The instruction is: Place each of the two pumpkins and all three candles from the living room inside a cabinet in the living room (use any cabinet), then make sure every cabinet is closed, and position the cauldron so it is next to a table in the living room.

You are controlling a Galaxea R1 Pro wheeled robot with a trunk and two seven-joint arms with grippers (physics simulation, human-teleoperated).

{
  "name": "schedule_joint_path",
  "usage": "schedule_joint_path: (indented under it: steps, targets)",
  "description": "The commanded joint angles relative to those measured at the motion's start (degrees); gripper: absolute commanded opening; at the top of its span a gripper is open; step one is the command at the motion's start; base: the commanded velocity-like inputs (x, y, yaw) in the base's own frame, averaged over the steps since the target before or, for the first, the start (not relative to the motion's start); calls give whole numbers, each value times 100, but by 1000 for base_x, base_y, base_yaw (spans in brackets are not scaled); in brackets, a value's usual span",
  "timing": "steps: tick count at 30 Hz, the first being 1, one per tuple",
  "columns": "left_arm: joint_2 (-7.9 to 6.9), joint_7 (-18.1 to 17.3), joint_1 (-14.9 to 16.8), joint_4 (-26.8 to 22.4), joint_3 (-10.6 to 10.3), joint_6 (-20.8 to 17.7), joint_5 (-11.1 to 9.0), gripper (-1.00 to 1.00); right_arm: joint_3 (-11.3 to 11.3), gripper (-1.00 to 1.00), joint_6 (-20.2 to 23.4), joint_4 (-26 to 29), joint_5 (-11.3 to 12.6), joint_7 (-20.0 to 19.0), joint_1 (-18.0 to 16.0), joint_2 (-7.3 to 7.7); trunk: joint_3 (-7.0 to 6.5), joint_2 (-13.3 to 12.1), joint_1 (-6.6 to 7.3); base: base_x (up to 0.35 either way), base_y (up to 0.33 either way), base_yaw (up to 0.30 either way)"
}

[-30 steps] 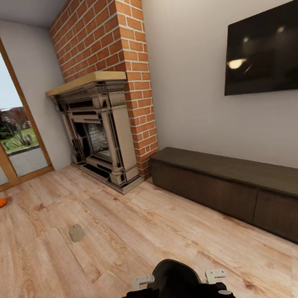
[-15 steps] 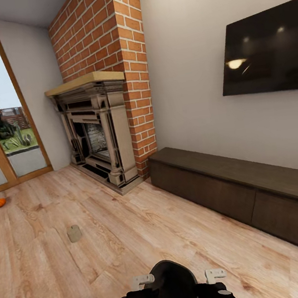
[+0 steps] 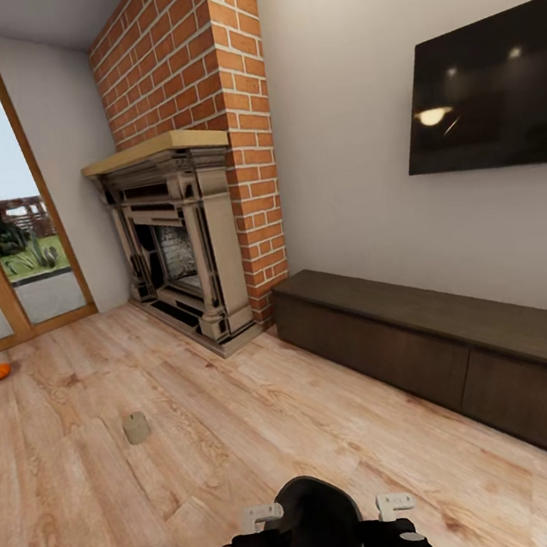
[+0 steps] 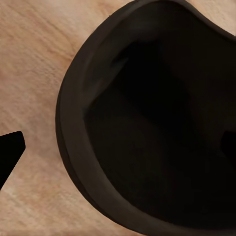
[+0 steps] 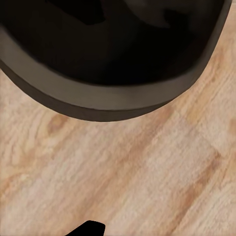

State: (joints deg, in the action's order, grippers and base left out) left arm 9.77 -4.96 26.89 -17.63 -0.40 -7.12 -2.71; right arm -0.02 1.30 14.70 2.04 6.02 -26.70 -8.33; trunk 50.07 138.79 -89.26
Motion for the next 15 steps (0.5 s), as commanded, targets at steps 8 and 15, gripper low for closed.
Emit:
schedule_joint_path:
  steps: [8, 15]
  targets:
    - [-1, -12, 0, -12, -4, -40, -28, 100, 2, 100, 13, 7, 16, 15, -1, -2, 150, 325, -175, 0, 0, 0]
    - [-1, -13, 0, -12, -4, -39, -28, 100, 10, 100, 17, 7, 4, 14, -1, -9, 292, 450, -251, 0, 0, 0]
